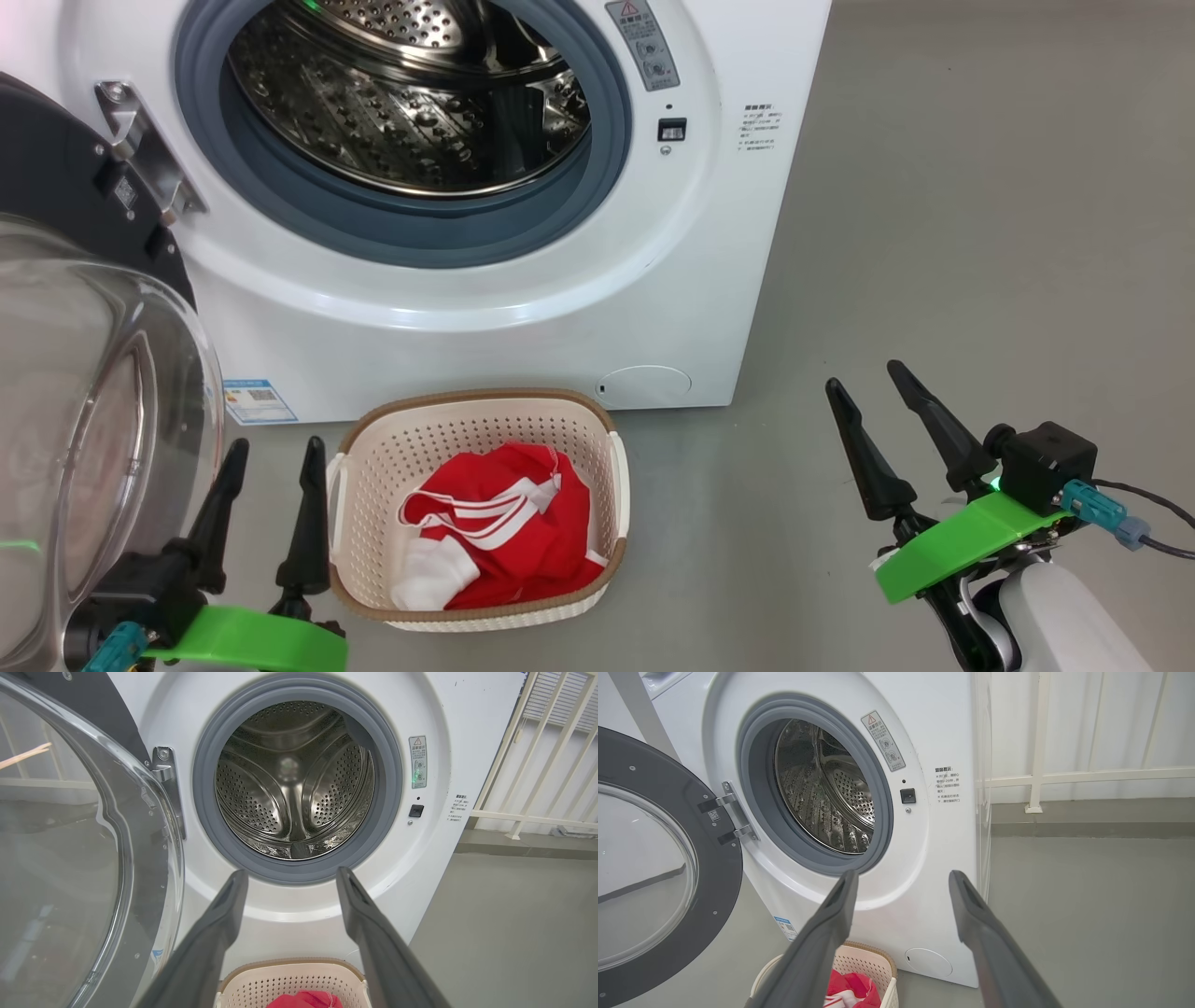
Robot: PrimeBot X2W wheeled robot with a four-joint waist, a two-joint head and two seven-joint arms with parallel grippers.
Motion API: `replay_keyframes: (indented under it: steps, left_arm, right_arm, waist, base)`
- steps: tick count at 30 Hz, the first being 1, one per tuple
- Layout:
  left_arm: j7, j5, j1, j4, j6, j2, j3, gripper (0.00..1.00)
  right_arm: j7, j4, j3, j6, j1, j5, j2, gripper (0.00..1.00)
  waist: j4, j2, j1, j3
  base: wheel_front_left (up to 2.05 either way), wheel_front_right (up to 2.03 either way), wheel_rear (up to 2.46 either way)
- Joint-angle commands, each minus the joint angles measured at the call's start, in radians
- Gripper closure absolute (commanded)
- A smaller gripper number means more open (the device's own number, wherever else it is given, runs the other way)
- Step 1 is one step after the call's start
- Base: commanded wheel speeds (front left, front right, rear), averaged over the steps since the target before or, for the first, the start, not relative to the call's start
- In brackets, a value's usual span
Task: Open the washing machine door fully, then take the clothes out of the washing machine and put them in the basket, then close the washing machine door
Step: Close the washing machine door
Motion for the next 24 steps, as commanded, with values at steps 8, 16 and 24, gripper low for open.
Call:
replay_keyframes:
  steps: [8, 16, 24]
  left_arm:
    - [-0.008, -0.004, -0.027, -0.023, 0.010, 0.022, 0.036, 0.00]
    - [-0.008, -0.002, -0.030, -0.022, 0.010, 0.023, 0.035, 0.00]
    - [-0.008, 0.000, -0.033, -0.016, 0.009, 0.023, 0.033, 0.00]
  right_arm:
    - [-0.012, -0.028, 0.018, 0.002, -0.001, 0.002, -0.007, 0.00]
    - [-0.012, -0.028, 0.016, 0.002, -0.002, 0.001, -0.005, 0.00]
    - [-0.012, -0.024, 0.013, 0.002, 0.000, -0.001, -0.004, 0.00]
  waist:
    - [0.000, 0.0000, -0.0001, 0.001]
    - [0.003, 0.0000, -0.0001, 0.002]
    - [0.019, 0.0000, -0.0001, -0.003]
  base:
    - [0.00, 0.00, 0.00]
    - [0.00, 0.00, 0.00]
    - [0.00, 0.00, 0.00]
